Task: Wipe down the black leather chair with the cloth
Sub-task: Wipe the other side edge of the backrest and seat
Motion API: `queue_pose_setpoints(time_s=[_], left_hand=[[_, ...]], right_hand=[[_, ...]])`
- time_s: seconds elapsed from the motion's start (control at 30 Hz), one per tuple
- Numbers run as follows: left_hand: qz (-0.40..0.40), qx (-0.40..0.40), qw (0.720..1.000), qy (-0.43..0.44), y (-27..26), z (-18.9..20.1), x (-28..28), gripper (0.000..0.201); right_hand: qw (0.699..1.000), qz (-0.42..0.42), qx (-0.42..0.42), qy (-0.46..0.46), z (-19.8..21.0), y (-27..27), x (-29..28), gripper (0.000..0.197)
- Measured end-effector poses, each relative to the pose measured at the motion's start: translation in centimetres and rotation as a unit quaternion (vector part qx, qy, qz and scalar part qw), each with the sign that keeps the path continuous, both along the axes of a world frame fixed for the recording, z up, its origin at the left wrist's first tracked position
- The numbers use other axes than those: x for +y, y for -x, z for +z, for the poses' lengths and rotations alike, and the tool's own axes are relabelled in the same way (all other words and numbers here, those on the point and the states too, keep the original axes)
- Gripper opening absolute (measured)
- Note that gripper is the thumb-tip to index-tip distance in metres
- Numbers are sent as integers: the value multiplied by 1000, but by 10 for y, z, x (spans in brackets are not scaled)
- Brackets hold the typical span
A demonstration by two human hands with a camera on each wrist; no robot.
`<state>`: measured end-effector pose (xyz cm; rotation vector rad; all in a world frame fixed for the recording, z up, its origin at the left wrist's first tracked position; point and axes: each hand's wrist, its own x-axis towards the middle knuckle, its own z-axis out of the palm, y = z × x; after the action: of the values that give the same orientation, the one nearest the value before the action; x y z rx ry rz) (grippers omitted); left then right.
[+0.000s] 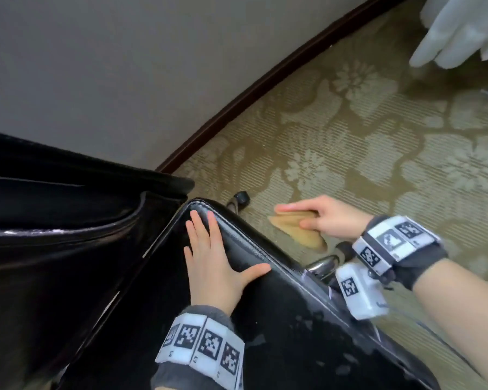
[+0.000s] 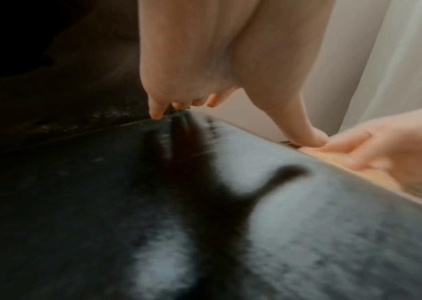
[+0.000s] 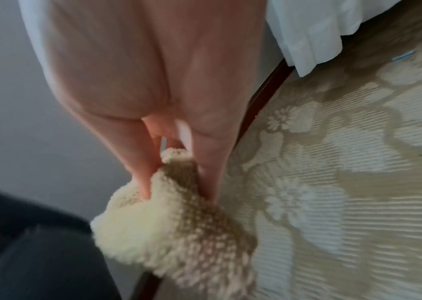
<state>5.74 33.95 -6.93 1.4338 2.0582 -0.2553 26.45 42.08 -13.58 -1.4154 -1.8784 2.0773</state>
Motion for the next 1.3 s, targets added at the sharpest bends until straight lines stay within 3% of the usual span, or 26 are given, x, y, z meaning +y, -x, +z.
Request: queue_pose_setpoints(time_s=[0.1,0.27,0.4,0.53,0.63,0.7,0.8,1.1,1.3], left_hand=[[-27,16,999,29,-13,-8,-3,139],[-22,21,999,25,-13,-11,-4,142],[-21,24,999,-1,-14,-14,-5,141],[0,24,999,-39,-20,-13,-17,133],[49,12,997,-56,-34,-11,-36,115],[59,17,997,-51,-39,-13,-42,109],[59,7,998,-31,-35,-13,-38,111],[59,-57,996,-27,-21,-12,-43,132],[47,-42,998,-20,-20,-12,-44,132]], right_hand=[[996,-15,78,-32,12,14,25,56],[988,119,94,-5,6,28,-1,56],[993,39,110,17,3,2,-46,54],[992,42,118,22,8,-40,-89,51],[990,74,109,46,15,-63,-86,50],[994,40,103,25,19,-65,-64,51],[991,-29,131,-12,20,-40,-23,55],[981,31,152,-119,17,74,3,65],[971,39,149,-183,20,49,-43,40]])
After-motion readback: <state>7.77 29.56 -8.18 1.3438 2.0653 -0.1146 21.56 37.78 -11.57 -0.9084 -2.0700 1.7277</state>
